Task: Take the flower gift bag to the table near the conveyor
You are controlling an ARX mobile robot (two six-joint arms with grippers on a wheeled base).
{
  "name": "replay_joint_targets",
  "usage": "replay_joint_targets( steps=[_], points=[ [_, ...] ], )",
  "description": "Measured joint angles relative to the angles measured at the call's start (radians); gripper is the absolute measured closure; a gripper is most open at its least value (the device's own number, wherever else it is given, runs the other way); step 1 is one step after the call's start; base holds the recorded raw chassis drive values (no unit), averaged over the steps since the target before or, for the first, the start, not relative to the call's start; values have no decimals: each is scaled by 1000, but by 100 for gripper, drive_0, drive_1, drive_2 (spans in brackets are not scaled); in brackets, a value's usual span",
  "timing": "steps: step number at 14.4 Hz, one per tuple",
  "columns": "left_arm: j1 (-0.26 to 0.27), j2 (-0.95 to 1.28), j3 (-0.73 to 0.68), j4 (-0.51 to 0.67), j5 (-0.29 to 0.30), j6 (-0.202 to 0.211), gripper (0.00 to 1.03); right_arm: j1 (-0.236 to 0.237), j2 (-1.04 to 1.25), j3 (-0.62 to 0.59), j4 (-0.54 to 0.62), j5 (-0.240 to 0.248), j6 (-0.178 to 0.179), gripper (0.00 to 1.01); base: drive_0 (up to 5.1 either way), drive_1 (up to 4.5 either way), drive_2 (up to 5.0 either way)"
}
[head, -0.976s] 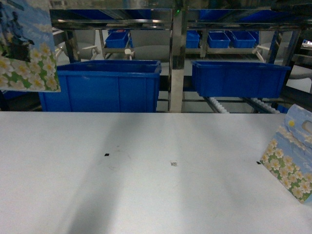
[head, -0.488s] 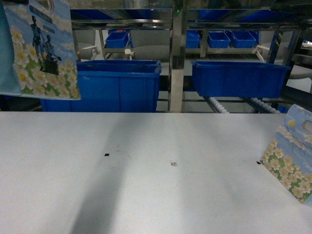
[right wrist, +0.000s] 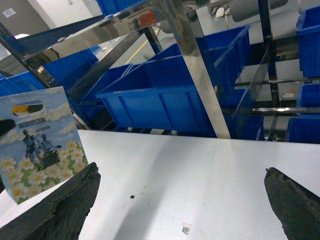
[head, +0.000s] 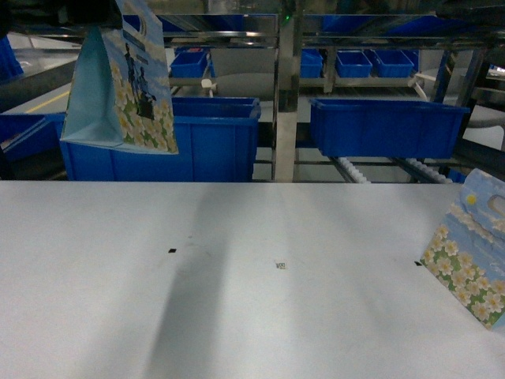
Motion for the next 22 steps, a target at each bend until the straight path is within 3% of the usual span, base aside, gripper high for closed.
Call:
replay_joint_targets(
  steps=[7,9,10,12,15,20,22],
  points=[
    [-21,189,-16,211,32,-84,101,0,0,0,0,0,0,3,0,0,0],
    [0,169,-138,455,53,-154,101,0,0,0,1,0,0,3,0,0,0],
    [3,167,-199,584,48,-160,101,0,0,0,-1,0,0,3,0,0,0],
    [8,167,-274,714,38,-151,101,0,0,0,0,0,0,3,0,0,0],
    [21,196,-327,799,57,-126,101,0,0,0,0,0,0,3,0,0,0],
    [150,348,-385,893,86,-127,101,0,0,0,0,0,0,3,0,0,0],
    [156,380,-383,916,84,-125,101,0,0,0,0,0,0,3,0,0,0]
  ],
)
